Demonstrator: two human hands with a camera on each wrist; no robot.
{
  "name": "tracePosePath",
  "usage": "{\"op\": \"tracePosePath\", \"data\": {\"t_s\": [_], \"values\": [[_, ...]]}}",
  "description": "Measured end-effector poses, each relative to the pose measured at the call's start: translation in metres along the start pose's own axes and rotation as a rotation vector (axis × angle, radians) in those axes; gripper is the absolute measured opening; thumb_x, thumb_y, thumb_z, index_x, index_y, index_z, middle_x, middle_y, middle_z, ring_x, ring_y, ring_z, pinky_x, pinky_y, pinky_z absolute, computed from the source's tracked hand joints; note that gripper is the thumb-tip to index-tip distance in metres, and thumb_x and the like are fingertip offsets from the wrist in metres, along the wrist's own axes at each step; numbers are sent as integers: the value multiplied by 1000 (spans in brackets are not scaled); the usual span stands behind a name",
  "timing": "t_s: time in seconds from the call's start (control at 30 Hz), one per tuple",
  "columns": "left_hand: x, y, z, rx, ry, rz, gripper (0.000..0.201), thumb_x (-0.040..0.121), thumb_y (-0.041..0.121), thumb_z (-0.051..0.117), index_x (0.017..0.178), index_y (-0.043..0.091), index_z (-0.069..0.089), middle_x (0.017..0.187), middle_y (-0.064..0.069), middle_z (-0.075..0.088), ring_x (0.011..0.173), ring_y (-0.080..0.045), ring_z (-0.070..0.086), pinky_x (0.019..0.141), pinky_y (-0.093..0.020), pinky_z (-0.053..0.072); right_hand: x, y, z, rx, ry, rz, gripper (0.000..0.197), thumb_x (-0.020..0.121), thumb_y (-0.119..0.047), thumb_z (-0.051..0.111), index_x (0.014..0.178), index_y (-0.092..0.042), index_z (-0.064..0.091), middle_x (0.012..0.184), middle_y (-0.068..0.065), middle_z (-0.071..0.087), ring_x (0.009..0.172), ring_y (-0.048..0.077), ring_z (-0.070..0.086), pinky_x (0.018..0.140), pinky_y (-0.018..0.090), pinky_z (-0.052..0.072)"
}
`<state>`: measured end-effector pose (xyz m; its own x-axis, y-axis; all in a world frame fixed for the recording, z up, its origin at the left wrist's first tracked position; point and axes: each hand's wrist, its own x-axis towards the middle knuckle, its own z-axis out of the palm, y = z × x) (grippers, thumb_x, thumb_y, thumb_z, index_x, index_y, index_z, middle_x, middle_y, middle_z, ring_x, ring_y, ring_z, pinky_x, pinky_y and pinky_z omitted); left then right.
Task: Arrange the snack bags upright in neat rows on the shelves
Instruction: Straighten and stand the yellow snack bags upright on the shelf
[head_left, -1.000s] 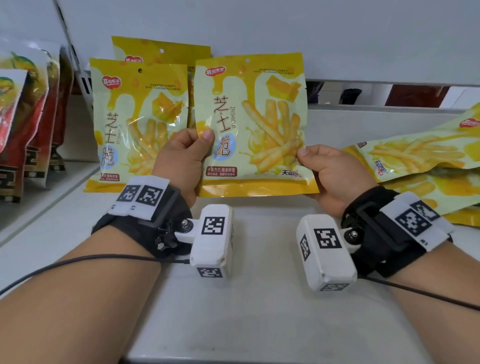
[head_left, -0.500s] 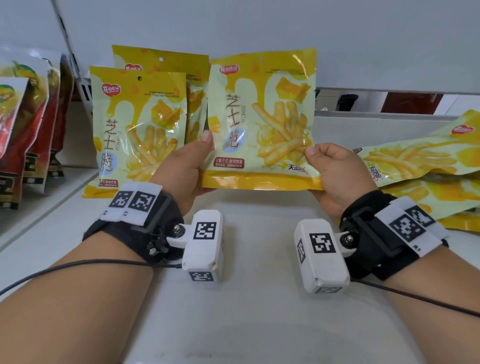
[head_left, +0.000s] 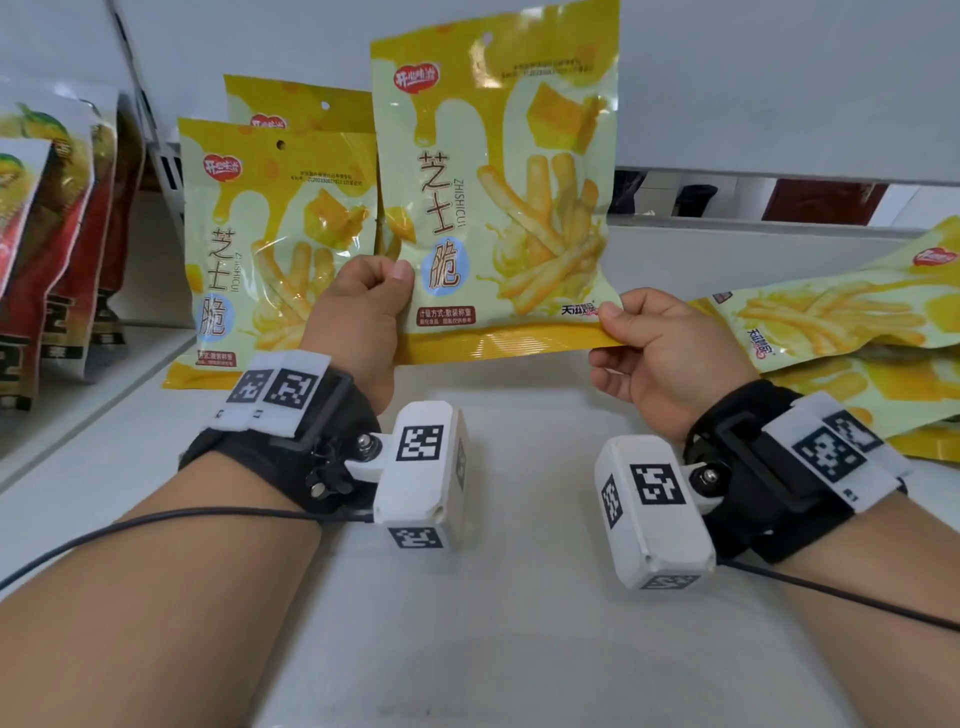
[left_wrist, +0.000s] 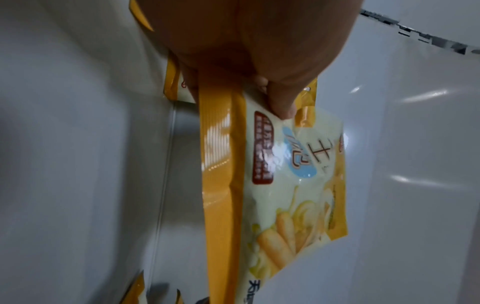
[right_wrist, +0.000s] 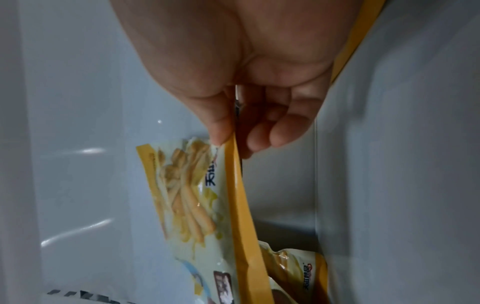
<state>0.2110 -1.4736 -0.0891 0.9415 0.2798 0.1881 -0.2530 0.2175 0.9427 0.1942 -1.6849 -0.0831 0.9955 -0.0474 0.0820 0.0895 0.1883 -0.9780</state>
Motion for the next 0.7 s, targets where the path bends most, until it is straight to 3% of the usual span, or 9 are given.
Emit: {"op": "tracePosePath", "data": {"t_s": [0.17,0.33,0.47,0.53,0.6,0.67,0.7], "values": [[2,0,4,-50,30,-8,21,97,16,52,76,18,56,66,3,70,62,-15,67,81,-52,53,-2,-1,3,56,-11,-34,20,93,-10,53,74,-15,50,46,-5,55,39,7,52,43,18,47],[1,0,5,-98,3,-39,17,99,19,48,85,20,55,63,6,71,55,-11,67,50,-30,56,0,-1,0,16,74,-83,14,91,-13,57,77,-16,55,56,-1,59,46,7,52,45,19,48],[0,6,5,-150,10,-11,17,99,21,48,84,21,55,69,4,70,63,-17,67,60,-36,55,4,1,-4,-113,182,-203,18,84,-14,67,84,-20,51,83,1,50,67,10,49,58,22,46],[-3,8,8,-173,-57,17,19,99,19,49,80,22,53,70,4,69,64,-17,66,58,-33,55,1,1,-1,-109,68,-175,20,80,-23,70,88,-20,52,85,0,52,72,12,52,61,24,47],[-10,8,14,-180,-184,55,22,99,19,47,77,21,52,70,5,69,63,-13,66,55,-28,53,-4,2,3,-134,-89,-103,43,62,-42,72,97,-25,53,90,-4,58,86,14,57,66,26,50],[-18,9,19,-168,-350,49,33,100,34,39,75,22,57,78,4,71,74,-12,68,64,-30,54,-9,3,7,-146,-229,-44,65,48,-50,71,107,-32,50,92,-11,66,99,15,59,68,26,54],[-20,9,20,-163,-432,20,45,98,46,32,75,22,63,87,2,73,84,-13,69,70,-33,56,-11,4,8,-137,-291,-25,69,48,-49,71,112,-33,49,96,-11,68,101,16,61,67,27,55]]}}
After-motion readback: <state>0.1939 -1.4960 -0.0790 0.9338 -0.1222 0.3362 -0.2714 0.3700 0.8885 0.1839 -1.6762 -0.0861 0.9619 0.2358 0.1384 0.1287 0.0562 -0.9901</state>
